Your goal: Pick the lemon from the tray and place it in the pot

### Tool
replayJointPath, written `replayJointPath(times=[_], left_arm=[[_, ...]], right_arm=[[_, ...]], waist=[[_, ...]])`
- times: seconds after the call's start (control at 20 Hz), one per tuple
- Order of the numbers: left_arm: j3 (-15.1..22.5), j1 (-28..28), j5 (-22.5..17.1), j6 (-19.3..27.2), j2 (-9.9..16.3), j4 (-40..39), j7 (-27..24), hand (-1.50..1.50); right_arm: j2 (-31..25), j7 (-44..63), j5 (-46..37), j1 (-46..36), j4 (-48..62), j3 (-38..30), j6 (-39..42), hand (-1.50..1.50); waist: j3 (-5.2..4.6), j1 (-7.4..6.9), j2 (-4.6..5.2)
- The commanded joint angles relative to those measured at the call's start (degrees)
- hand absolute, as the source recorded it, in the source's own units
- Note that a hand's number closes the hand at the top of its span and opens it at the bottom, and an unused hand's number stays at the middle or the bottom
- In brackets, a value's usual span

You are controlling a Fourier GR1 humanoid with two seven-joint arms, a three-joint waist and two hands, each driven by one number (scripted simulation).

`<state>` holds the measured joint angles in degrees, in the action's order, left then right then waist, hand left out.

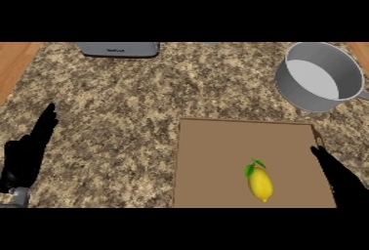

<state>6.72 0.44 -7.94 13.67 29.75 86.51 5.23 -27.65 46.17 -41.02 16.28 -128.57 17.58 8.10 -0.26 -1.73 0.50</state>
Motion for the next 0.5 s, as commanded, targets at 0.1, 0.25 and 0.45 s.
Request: replayJointPath(times=[0.1,0.25,0.45], left_arm=[[-1.06,-0.92,-0.70,-2.23,0.56,-1.21,-0.35,0.00],[-1.51,-2.52,0.28,-1.07,0.26,-1.42,1.40,0.00],[-1.75,0.46,1.10,-0.84,-1.27,-2.26,-1.84,0.00]], right_arm=[[5.03,18.20,5.90,-12.38,4.67,5.60,15.76,-1.50],[8.31,22.55,9.92,-20.11,10.05,4.44,20.16,-1.50],[12.64,24.59,10.47,-25.38,16.51,4.83,19.98,-1.50]], waist=[[0.05,-0.71,0.05],[0.12,-0.27,-0.03],[0.15,0.36,-0.20]])
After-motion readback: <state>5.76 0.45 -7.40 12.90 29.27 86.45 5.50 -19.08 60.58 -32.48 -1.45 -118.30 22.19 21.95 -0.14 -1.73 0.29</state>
